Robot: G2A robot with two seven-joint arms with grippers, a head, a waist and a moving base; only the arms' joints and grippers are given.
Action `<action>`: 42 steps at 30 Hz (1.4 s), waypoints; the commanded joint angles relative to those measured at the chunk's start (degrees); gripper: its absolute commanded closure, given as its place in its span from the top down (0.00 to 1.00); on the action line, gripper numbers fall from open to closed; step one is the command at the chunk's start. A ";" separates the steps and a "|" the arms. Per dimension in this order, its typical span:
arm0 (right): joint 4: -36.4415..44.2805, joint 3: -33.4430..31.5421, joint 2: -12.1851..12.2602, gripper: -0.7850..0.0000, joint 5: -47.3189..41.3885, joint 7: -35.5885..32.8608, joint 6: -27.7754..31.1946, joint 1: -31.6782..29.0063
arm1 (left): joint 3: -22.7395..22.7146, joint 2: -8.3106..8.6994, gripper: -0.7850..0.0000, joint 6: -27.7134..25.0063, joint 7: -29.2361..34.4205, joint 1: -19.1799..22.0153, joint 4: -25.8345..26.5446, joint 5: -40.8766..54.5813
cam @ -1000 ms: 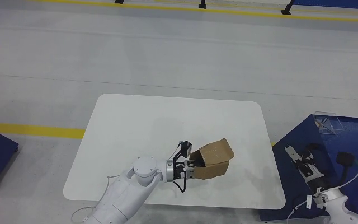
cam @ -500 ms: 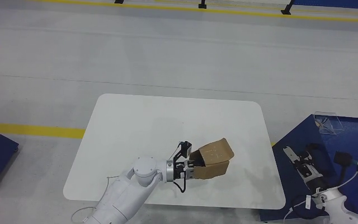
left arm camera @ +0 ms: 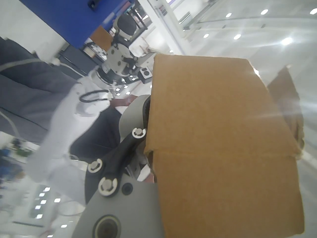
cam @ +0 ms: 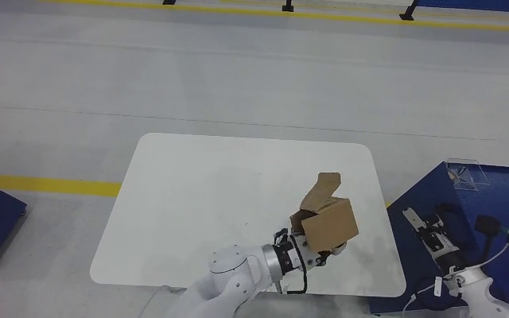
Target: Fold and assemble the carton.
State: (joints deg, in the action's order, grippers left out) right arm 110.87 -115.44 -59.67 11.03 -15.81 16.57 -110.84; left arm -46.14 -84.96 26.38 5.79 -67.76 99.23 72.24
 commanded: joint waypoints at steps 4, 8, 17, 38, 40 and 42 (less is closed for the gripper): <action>0.00 0.00 0.00 1.00 0.00 0.00 0.00 0.00 | 1.23 -2.20 0.00 -11.79 -20.67 -3.38 4.46 18.50; 0.00 0.00 0.00 1.00 0.00 0.00 0.00 0.00 | 1.91 -3.57 0.00 -24.21 -35.45 -5.67 4.07 25.52; 0.00 0.00 0.00 1.00 0.00 0.00 0.00 0.00 | -1.01 -5.60 0.00 -42.66 -57.48 -3.62 -0.77 31.22; 0.00 0.00 0.00 1.00 0.00 0.00 0.00 0.00 | -0.47 -9.48 1.00 -46.96 -58.99 6.22 -18.90 31.28; 0.00 0.00 0.00 1.00 0.00 0.00 0.00 0.00 | 0.20 -9.69 1.00 -46.35 -57.49 5.69 -16.88 30.51; 0.00 0.00 0.00 1.00 0.00 0.00 0.00 0.00 | 1.61 -9.59 1.00 -43.59 -56.24 5.22 -13.02 27.08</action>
State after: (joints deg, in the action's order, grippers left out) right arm 110.87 -115.44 -59.67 11.03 -15.81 16.57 -110.84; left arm -45.30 -94.63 -19.05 -51.04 -62.34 84.02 101.21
